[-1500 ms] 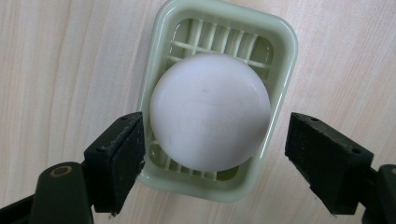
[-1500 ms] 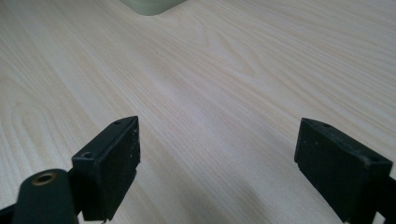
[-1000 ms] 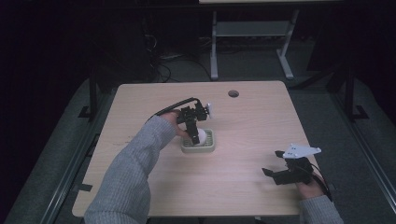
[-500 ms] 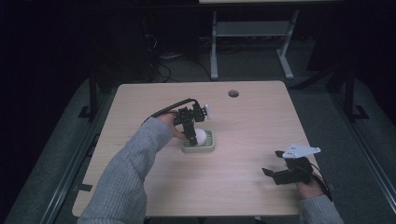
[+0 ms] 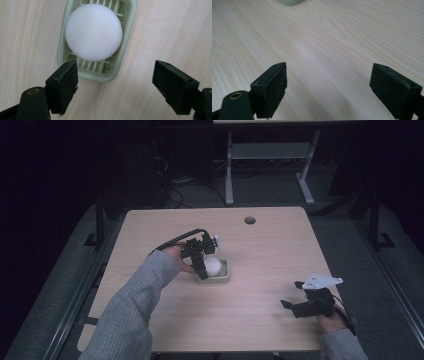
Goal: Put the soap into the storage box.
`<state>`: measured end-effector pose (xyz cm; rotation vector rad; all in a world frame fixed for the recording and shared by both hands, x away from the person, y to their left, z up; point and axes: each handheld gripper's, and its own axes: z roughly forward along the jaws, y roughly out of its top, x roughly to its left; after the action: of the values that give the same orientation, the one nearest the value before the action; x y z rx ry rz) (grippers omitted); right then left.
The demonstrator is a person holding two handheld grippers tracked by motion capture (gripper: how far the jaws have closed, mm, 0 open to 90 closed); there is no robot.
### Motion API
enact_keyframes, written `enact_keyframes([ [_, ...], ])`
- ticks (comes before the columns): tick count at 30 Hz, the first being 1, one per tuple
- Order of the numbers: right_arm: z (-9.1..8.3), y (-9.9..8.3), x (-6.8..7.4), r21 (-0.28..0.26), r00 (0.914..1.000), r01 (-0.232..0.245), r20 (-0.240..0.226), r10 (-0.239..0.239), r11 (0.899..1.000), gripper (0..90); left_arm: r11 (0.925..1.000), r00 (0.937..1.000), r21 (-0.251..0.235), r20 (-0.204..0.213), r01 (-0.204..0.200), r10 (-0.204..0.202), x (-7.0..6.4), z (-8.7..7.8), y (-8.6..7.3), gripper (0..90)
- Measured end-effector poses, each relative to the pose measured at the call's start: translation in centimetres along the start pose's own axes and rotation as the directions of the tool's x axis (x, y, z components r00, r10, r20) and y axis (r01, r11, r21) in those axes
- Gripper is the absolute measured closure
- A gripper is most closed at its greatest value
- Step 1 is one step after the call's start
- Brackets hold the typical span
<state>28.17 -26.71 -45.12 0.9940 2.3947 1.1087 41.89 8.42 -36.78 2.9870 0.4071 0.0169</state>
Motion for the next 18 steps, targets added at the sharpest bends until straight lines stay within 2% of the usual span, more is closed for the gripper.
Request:
enact_keyframes([
  [18,0.0,0.0,0.0,0.005,1.0,-0.002,0.003,0.002,1.0,13.6,0.9998,0.9998,-0.01,-0.005,-0.018,0.018,-1.4,-0.5,-1.2,20.6],
])
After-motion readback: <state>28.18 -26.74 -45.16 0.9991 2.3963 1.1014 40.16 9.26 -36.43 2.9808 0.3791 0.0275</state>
